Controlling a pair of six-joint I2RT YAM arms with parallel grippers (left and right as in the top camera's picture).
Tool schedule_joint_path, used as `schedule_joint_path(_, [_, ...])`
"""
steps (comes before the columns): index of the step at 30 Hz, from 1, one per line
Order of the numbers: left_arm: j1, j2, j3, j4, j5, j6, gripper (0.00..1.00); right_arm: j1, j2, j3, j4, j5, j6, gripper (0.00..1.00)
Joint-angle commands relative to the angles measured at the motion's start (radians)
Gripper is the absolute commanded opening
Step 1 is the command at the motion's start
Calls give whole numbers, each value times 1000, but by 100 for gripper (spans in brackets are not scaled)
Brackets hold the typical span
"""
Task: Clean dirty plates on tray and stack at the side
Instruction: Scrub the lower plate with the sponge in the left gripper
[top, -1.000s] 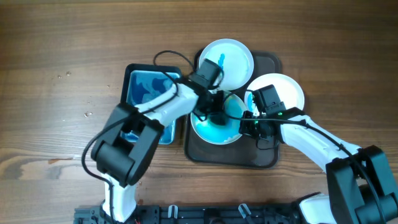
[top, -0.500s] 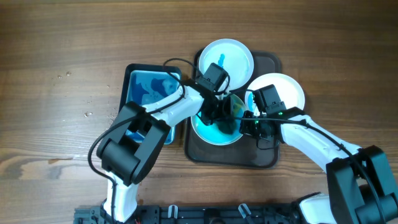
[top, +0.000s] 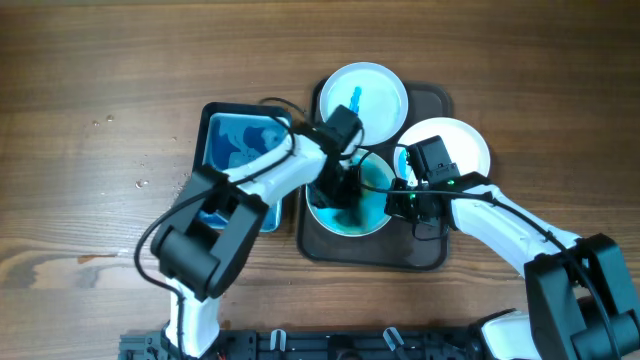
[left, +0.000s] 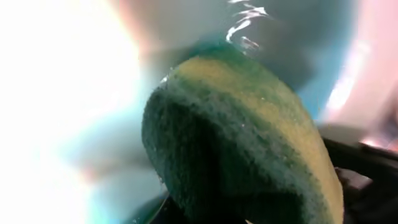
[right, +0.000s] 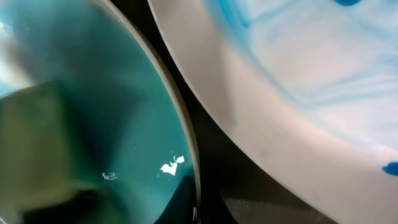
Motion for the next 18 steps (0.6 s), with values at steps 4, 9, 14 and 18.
schedule_joint_path(4, [90,25,-37,-113,-539,-78,4,-2,37,-28,-24,70,-25,4])
schedule_joint_path(9, [80,0,-6,-142,-472,-78,4,-1,37,-28,-28,70,-26,4])
schedule_joint_path(14, [101,-86,51,-175,-202,-78,4,-2,37,-28,-25,56,-63,4])
schedule_joint_path(18, [164,-231,58,-208,-107,-74,4,-2,37,-28,-16,31,-161,5])
